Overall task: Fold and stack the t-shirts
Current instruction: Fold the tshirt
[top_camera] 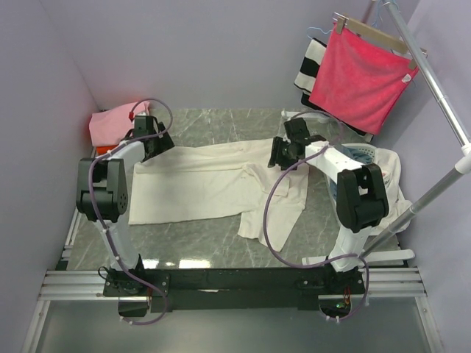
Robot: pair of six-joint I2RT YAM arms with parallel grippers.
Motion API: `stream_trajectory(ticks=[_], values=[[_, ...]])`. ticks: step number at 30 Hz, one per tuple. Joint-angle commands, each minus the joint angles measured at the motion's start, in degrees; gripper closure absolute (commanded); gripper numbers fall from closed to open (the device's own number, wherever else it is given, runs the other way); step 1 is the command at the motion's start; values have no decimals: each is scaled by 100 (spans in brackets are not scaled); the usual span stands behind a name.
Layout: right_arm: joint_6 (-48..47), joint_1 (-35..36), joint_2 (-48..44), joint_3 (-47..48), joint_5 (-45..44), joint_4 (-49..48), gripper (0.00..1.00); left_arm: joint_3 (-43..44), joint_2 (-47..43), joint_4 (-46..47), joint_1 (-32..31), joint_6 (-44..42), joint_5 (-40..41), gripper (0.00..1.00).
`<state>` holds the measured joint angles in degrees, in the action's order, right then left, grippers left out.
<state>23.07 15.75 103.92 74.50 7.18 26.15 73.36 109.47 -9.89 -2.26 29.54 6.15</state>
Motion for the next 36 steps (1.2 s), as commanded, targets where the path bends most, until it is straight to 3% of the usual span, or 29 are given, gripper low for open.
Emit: stream_trajectory(ticks=[1,11,22,25,29,32,36], values=[[-40,183,137,-128,170,-67,40,432,311,339,50,78,96,1],[-4,201,269,-875,249,-102,39,1294,1190,119,217,-36,27,1],[-39,236,314,-1649,-103,-277,39,2042,1551,303,499,-256,44,1],[-179,350,-90,-1632,-173,-417,39,1665,1069,653,481,-203,-105,1],[-276,359,-1142,-1614,2,-717,37,997,-255,945,323,-194,26,1],[-321,359,-1723,-1412,91,-445,35,584,-1073,446,270,59,141,1],[-119,385,-2340,-1587,91,-23,35,-888,-2252,-56,-46,359,395,1]])
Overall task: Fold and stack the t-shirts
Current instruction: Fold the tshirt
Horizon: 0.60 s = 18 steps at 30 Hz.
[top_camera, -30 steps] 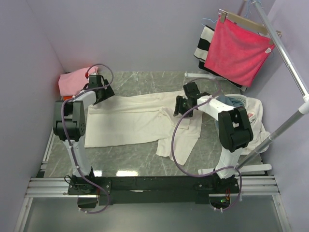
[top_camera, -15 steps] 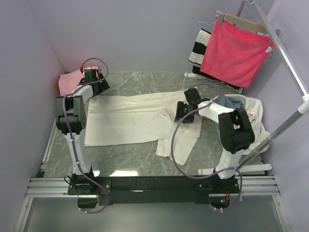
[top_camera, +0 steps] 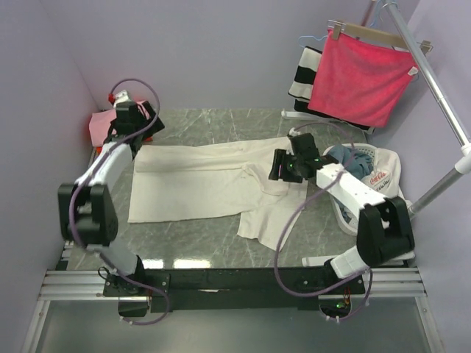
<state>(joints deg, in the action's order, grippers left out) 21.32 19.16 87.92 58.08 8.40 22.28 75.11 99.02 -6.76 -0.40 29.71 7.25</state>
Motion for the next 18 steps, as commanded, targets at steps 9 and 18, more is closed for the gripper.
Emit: stream_trajectory(ticks=[9,18], values=[[1162,536,-2313,-1790,-84,680,33,-3784,-3968,-1168,-320,1501,699,1],[2068,1230,-2965,-2934,-260,611,31,-4373,-4919,-2197,-355,2407,1472,1]])
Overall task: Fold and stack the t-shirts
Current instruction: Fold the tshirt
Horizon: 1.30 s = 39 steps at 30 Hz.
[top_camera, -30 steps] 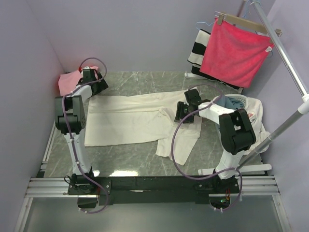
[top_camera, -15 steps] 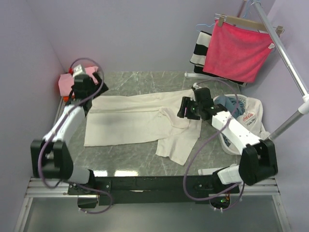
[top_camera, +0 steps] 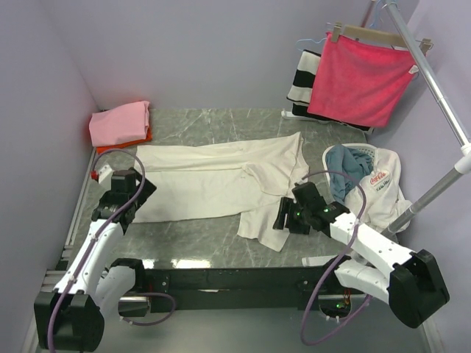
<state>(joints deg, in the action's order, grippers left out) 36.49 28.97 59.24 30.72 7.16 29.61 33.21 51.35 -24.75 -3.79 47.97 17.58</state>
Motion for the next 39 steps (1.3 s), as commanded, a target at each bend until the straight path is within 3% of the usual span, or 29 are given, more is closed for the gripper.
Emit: stream_trajectory(ticks=[1,12,18,21,25,26,29,30,32,33,35,36,39], values=[[596,293,-97,-294,-162,-130,31,-236,-152,-434,-16,626,439,1],[912,390,148,-672,75,-542,30,-860,639,102,-16,978,-326,1],[992,671,842,-594,146,-929,35,-1106,587,120,-51,1162,-353,0],[948,750,1106,-488,84,-1000,42,-1159,350,58,-60,1303,-194,1],[869,777,1256,-383,-21,-965,59,-1229,156,76,-60,1408,-18,3],[842,768,1265,-374,-48,-948,62,-1229,173,93,-69,1417,17,7],[799,777,1256,-365,-118,-939,74,-1212,243,137,-69,1435,122,36],[772,777,1300,-339,-136,-904,78,-1212,252,164,-69,1435,140,51],[737,777,1327,-321,-127,-895,87,-1229,287,216,-69,1426,132,65],[728,777,1327,-312,-118,-895,90,-1229,296,234,-69,1417,123,80],[676,768,1265,-303,-118,-886,100,-1203,340,217,-69,1391,114,95],[675,768,1117,-286,-127,-851,100,-1194,358,225,-69,1374,114,99],[649,777,548,-242,-310,-502,100,-1194,305,208,-78,1312,-26,99]])
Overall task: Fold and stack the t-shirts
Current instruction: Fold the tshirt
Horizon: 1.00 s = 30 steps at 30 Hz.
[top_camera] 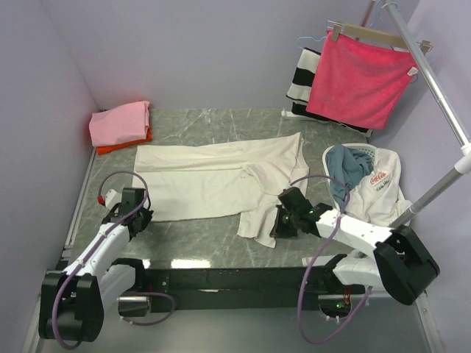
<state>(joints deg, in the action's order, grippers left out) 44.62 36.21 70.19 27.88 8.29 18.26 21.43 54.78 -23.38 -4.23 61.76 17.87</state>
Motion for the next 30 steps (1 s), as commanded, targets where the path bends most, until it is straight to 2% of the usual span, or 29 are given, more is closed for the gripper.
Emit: stream_trajectory(ticks=[1,5,8,14,18,20,22,26,30], values=[[-156,53,-742,60,-521,783,100,1,-160,-34,-34,-85,-108,99],[-15,53,-1795,182,-1057,1801,100,107,-740,-490,-131,-85,-187,99],[125,62,-2245,157,-1093,2058,100,116,-1206,-695,-429,91,-73,99],[433,97,-2755,297,-1163,2497,100,168,-1251,-967,-947,486,-187,99],[635,150,-3116,367,-1111,2814,100,212,-1452,-1309,-1562,1117,-353,99],[732,194,-3318,420,-1163,3050,100,134,-1628,-1511,-1677,1320,-547,99],[767,185,-3415,481,-1347,3131,100,116,-1927,-1722,-1791,1523,-539,99],[750,185,-3189,867,-1699,2842,100,317,-2069,-1846,-1827,1577,47,99],[417,124,-2433,1298,-2165,2358,100,1211,-1176,-1986,-1827,929,996,99]])
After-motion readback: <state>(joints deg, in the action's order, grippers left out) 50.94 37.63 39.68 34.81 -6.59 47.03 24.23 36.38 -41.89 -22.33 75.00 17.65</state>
